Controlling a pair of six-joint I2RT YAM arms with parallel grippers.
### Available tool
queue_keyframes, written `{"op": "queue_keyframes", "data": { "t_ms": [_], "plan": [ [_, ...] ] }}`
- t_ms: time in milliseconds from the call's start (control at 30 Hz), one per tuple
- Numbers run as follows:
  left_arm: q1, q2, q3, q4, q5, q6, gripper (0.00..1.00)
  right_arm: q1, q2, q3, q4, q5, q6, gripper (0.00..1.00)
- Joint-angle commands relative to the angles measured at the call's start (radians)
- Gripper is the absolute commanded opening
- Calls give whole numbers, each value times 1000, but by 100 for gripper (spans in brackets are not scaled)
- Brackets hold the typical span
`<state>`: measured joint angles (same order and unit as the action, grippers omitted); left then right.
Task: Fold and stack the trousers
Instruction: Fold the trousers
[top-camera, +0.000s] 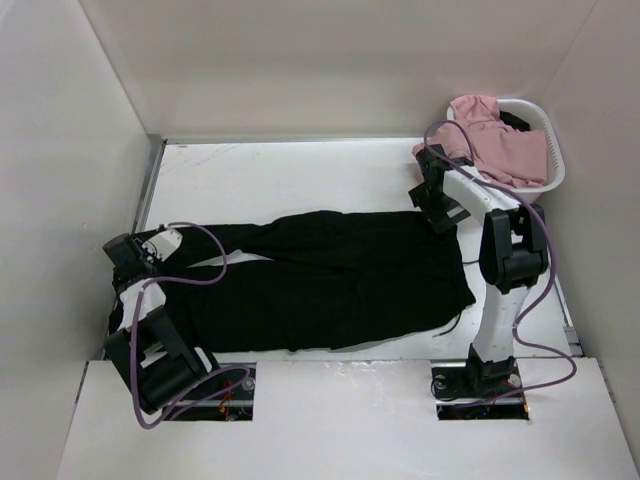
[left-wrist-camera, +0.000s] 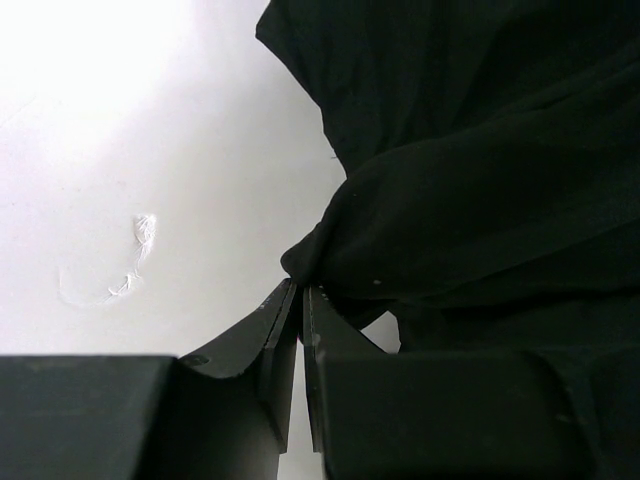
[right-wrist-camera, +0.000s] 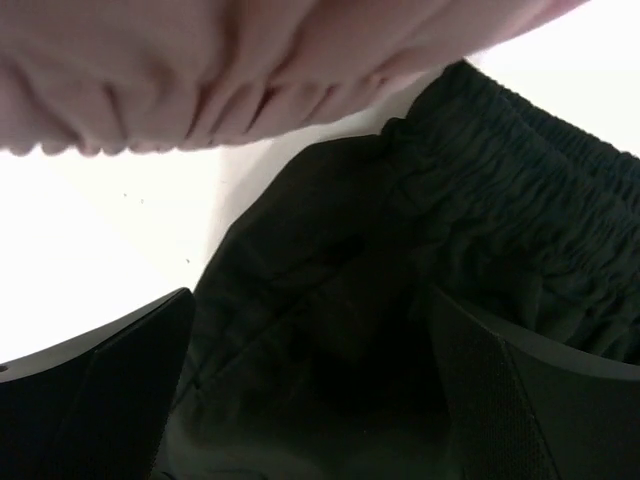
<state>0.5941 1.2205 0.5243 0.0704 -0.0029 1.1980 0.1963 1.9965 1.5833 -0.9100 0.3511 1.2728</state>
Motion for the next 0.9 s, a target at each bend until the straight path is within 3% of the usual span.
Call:
{"op": "queue_keyframes", "data": {
  "t_ms": [0,300,667,867],
  "plan": [
    [-9,2,51,42,14,-24,6,-18,19,29,-84,32,94,100],
    [-9,48,109,42,6,-32,6,-19,160,231,-269,0,48,100],
    [-69,79,184,42,-20,-94,6,53,219,290,-395,-83,299,100],
    [-83,116,210,60,-25,-101,7,68,262,348,-432,-92,323,98]
  ]
}}
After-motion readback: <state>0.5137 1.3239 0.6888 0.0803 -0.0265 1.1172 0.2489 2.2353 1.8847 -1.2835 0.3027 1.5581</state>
